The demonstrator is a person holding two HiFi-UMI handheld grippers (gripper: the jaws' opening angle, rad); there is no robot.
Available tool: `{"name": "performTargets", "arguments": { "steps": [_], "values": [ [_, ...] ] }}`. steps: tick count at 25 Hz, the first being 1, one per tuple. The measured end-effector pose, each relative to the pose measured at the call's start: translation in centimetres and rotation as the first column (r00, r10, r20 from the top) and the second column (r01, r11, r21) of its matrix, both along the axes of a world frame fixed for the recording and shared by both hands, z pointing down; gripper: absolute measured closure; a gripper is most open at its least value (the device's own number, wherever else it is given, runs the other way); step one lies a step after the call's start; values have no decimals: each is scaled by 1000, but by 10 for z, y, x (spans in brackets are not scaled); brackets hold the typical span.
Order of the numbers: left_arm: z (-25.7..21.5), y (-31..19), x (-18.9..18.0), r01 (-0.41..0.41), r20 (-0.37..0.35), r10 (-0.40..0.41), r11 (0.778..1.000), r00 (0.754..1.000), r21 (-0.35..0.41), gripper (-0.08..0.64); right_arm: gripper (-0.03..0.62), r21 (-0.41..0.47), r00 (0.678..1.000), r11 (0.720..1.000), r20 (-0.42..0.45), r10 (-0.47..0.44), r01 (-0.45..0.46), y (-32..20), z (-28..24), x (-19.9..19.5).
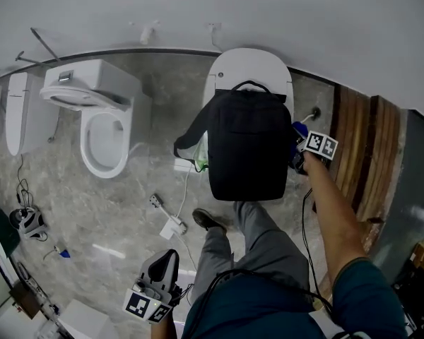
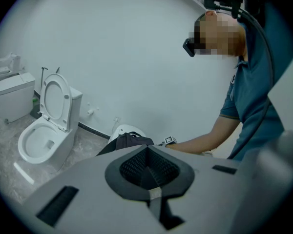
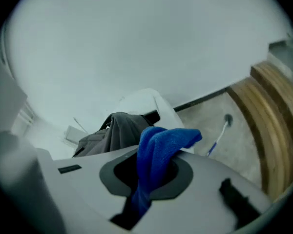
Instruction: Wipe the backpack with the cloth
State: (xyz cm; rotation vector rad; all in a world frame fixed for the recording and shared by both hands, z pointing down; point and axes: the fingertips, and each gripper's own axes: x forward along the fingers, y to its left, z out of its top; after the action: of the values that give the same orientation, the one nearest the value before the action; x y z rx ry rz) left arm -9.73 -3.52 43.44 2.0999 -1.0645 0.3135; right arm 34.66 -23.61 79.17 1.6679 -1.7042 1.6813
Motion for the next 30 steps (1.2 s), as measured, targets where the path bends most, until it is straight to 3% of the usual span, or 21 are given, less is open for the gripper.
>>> {"name": "performTargets", "arguments": {
  "steps": [3, 4, 5, 6, 8, 9, 10, 13, 14, 15, 16, 17, 20, 21, 22, 23, 24, 26, 28, 30],
  "values": [
    [2, 4, -9, 31, 0, -31, 1000, 1000, -4, 554, 561, 43, 984, 989, -110, -139, 144, -75, -21, -4],
    [2, 6, -11, 41, 0, -41, 999, 999, -5, 555, 561, 47, 969, 976, -141, -202, 211, -95, -27, -14],
    [3, 7, -13, 50, -1, -50, 999, 999, -7, 555, 561, 22, 931, 948, -198, -307, 317, -110, -30, -26],
    [4, 9, -14, 57, -3, -57, 998, 998, -9, 554, 561, -40, 854, 894, -278, -439, 446, -119, -28, -40],
    [6, 11, -17, 69, -7, -69, 998, 998, -12, 555, 561, -187, 624, 733, -415, -662, 654, -132, -23, -70],
    [6, 11, -18, 74, -9, -74, 997, 997, -13, 554, 561, -224, 526, 662, -451, -721, 715, -141, -23, -88],
    [7, 12, -20, 80, -10, -80, 997, 997, -13, 555, 561, -226, 463, 607, -466, -754, 762, -150, -25, -111],
    [8, 16, -30, 104, -7, -105, 994, 994, -18, 555, 561, -145, 382, 474, -414, -826, 868, -164, -31, -206],
    [9, 17, -34, 114, -5, -114, 993, 993, -20, 555, 561, -134, 334, 413, -395, -856, 901, -162, -30, -239],
    [10, 19, -38, 124, -3, -124, 992, 992, -21, 554, 561, -138, 261, 339, -399, -879, 931, -159, -29, -269],
    [10, 21, -43, 135, -2, -135, 991, 991, -20, 554, 561, -163, 162, 251, -424, -891, 954, -155, -28, -294],
    [9, 23, -48, 147, -1, -147, 989, 989, -20, 555, 561, -219, 34, 148, -454, -891, 964, -149, -26, -313],
    [8, 35, -65, 185, 1, -185, 982, 983, -23, 555, 561, -462, -444, -225, -444, -779, 858, -107, -11, -350],
    [9, 38, -71, 197, -1, -197, 980, 980, -24, 555, 561, -516, -565, -332, -398, -723, 789, -86, -4, -357],
    [9, 40, -77, 207, -4, -207, 978, 978, -24, 555, 561, -549, -652, -420, -341, -677, 723, -64, 4, -363],
    [9, 42, -81, 215, -8, -216, 976, 976, -23, 555, 561, -567, -717, -492, -285, -636, 661, -41, 10, -368],
    [9, 44, -85, 222, -12, -223, 975, 975, -21, 555, 561, -574, -767, -552, -232, -599, 605, -18, 17, -371],
    [9, 46, -92, 233, -20, -233, 972, 972, -15, 555, 561, -563, -823, -639, -140, -551, 524, 32, 29, -376],
    [8, 50, -100, 239, -26, -239, 971, 971, -10, 555, 561, -536, -841, -691, -71, -536, 485, 85, 39, -380],
    [7, 55, -110, 245, -28, -245, 970, 969, -10, 555, 561, -522, -858, -718, -54, -511, 460, 133, 47, -384]
  ]
}}
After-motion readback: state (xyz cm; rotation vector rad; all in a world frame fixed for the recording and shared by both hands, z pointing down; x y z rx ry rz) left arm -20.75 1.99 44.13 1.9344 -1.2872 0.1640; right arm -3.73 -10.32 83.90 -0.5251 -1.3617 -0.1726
